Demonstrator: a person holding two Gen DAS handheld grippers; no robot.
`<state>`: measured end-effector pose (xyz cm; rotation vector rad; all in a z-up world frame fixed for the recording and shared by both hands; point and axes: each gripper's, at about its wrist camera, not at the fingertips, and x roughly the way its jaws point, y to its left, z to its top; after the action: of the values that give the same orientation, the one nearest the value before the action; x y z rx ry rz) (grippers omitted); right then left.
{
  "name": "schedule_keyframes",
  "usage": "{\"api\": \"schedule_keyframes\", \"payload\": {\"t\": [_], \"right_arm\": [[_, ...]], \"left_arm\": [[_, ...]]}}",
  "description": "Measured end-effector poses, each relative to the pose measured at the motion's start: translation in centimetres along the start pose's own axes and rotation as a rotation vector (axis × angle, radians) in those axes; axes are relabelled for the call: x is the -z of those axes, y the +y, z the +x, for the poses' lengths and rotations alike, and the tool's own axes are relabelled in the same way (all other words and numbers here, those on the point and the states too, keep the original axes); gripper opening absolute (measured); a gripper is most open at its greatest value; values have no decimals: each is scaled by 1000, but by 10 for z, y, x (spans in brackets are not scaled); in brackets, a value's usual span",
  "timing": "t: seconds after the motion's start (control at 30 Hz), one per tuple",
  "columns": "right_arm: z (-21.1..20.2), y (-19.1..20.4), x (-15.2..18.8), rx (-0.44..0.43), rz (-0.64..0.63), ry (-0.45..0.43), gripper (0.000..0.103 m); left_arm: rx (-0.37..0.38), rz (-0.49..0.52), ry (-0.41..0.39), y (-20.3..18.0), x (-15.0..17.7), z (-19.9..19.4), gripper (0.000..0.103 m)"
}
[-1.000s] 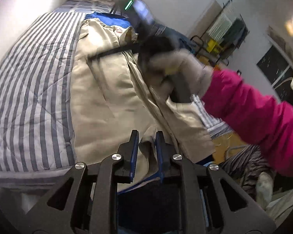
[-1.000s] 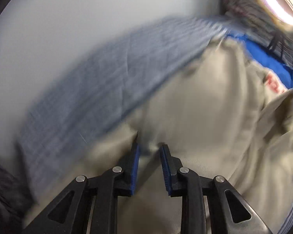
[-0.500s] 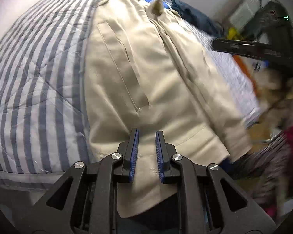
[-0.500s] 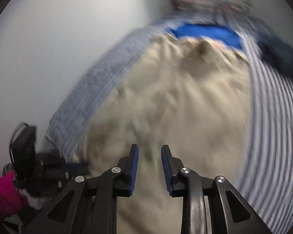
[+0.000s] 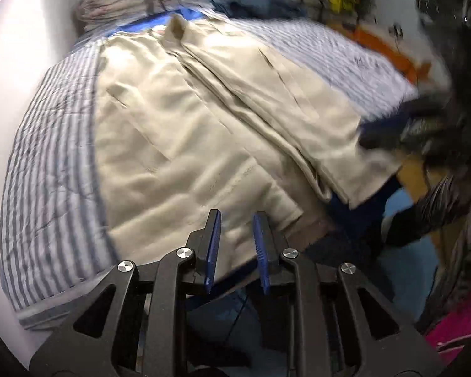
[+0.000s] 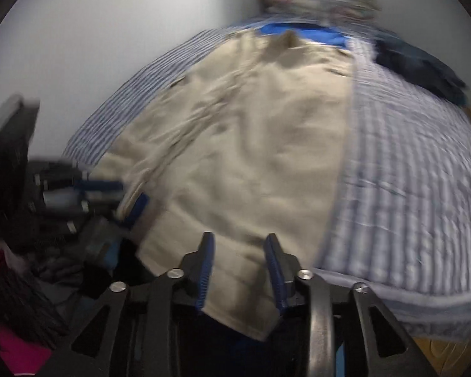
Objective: Fold large clothes
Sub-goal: 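Grasp the beige jacket hem with both grippers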
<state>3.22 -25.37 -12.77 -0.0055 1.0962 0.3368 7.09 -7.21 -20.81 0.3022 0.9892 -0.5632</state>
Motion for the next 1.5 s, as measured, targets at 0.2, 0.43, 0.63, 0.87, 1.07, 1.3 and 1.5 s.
{"api": "schedule_keyframes", "payload": {"t": [0.2,0.43,0.63,0.87,1.07,1.3,1.5], "right_arm": [[-4,-43,19,-71,178,48,57],[18,-75,37,-284,369,81,58],[39,-69,38,-409,400,145,57],[56,-55,32,-479,426,204,36],[36,-49,19,-546,450,200,24],[17,-51,-5,-687,539,109,21],[15,-69,-22,-763,639,31,20]], "left_arm": [[70,-80,14,15,-5,-9,23],[116,-491,-9,108,14,-26,77],[258,-614,113,119,37,6,67],[331,-651,162,112,40,10,35],[334,-648,126,109,31,-15,21],[377,-656,50,107,11,-42,16],[404,-728,-26,124,1,-60,15]]}}
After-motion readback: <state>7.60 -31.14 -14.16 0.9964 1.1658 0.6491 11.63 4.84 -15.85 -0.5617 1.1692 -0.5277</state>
